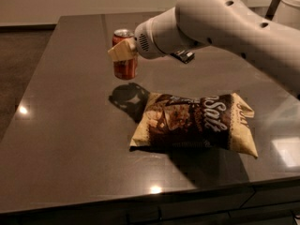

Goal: Move coke can near brown chip bag

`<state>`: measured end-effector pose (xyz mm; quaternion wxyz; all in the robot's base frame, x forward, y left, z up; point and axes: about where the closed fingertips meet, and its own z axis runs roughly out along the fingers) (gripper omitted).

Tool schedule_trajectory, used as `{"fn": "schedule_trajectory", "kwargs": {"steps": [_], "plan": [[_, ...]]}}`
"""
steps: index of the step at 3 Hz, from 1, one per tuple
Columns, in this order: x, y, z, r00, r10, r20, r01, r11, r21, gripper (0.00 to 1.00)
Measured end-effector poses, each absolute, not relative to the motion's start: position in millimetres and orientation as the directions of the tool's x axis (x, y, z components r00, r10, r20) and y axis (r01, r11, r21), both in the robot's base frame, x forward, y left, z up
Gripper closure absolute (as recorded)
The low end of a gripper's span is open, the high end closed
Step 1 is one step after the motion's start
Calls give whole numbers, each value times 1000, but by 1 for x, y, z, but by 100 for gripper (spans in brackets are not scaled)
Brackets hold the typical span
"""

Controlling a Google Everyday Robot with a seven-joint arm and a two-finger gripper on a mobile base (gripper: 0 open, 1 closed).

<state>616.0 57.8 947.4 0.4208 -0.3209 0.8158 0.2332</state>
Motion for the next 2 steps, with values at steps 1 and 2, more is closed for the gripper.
{"fn": "schedule_trajectory", "kwargs": {"steps": [1,2], "plan": [[603,57,939,-431,-354,-830,-749,653,111,100],[591,56,931,-417,-379,-826,-774,624,104,100]]}}
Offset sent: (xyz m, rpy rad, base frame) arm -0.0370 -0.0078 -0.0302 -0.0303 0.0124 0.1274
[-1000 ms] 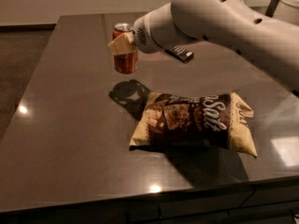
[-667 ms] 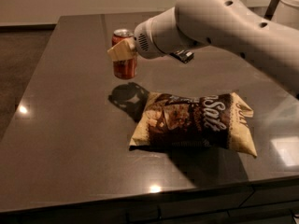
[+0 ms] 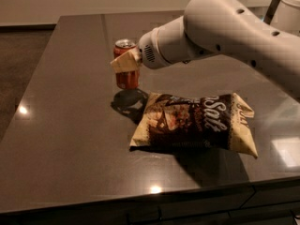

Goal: Move coke can near brown chip bag

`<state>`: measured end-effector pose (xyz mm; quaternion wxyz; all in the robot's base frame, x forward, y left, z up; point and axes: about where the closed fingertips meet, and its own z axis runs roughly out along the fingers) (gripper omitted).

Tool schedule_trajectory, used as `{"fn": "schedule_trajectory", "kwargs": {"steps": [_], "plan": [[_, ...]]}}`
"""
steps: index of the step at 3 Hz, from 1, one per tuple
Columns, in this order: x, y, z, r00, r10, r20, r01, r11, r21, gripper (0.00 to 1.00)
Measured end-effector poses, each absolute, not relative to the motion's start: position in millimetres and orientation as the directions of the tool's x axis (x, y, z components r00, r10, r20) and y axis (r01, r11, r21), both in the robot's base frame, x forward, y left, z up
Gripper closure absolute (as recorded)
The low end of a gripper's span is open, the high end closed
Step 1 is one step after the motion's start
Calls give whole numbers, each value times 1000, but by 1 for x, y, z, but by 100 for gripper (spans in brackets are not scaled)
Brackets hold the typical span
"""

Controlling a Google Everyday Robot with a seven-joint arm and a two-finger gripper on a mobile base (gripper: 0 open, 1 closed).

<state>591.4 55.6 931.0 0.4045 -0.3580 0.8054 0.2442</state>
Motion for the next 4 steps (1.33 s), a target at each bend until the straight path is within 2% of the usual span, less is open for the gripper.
{"fn": "schedule_trajectory", "kwargs": {"steps": [4], "plan": [[564,49,906,-352,-436,-828,-832,551,64,100]]}}
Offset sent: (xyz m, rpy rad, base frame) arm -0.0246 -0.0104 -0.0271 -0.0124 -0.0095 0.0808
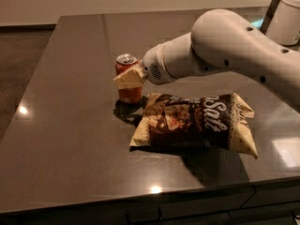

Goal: Move coke can near brown chip bag

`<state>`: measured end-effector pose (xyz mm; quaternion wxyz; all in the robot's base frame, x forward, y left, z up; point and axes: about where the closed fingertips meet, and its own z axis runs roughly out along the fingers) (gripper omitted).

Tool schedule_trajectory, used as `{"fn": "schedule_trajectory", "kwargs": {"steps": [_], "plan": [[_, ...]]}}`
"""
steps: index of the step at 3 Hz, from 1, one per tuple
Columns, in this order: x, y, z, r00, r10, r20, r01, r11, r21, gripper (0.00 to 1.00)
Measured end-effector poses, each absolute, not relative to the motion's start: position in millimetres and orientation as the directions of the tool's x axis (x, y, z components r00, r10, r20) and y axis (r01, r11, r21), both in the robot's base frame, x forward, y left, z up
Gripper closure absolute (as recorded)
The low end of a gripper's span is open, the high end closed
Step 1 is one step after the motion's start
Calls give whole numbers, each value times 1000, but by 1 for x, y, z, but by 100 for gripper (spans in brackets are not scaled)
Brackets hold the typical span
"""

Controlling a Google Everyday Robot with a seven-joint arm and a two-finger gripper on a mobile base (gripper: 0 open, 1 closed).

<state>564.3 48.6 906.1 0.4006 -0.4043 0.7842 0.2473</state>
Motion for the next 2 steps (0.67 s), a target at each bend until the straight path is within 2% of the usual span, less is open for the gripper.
{"fn": "schedule_trajectory", "kwargs": {"steps": [1,2], "plan": [[561,47,901,-335,-444,-831,-840,540,49,100],[560,45,900,-321,-445,-836,-841,540,35,82]]}}
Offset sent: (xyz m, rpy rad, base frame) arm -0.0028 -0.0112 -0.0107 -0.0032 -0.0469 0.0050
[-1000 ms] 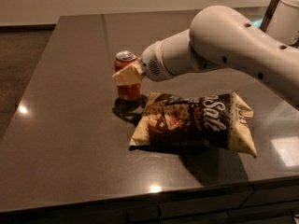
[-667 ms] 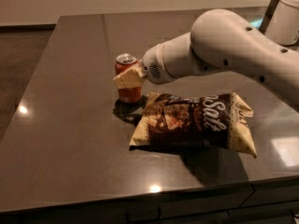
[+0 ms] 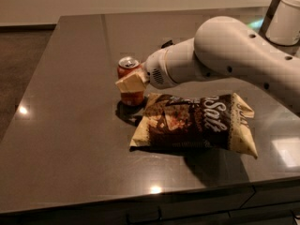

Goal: Move coke can near brown chip bag

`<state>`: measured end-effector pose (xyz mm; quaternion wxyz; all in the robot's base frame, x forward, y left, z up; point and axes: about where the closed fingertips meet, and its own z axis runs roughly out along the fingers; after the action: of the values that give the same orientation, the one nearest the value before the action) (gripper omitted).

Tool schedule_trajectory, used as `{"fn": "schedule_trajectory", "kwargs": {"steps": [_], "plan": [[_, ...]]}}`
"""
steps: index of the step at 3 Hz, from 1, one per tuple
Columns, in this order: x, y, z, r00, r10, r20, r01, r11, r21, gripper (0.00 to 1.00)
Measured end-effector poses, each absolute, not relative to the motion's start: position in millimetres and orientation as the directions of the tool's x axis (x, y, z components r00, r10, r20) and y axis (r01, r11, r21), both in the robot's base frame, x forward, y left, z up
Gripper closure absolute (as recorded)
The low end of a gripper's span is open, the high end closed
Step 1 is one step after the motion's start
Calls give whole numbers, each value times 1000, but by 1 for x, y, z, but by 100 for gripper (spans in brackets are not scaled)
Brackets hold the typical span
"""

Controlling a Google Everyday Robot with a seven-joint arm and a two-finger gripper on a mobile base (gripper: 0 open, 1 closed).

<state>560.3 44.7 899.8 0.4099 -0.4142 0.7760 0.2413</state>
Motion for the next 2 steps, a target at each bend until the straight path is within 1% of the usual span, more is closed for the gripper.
{"fn": "schedule_trajectory", "kwargs": {"steps": [2], "plan": [[557,39,899,-305,-444,-843,-840,542,19,35]]}}
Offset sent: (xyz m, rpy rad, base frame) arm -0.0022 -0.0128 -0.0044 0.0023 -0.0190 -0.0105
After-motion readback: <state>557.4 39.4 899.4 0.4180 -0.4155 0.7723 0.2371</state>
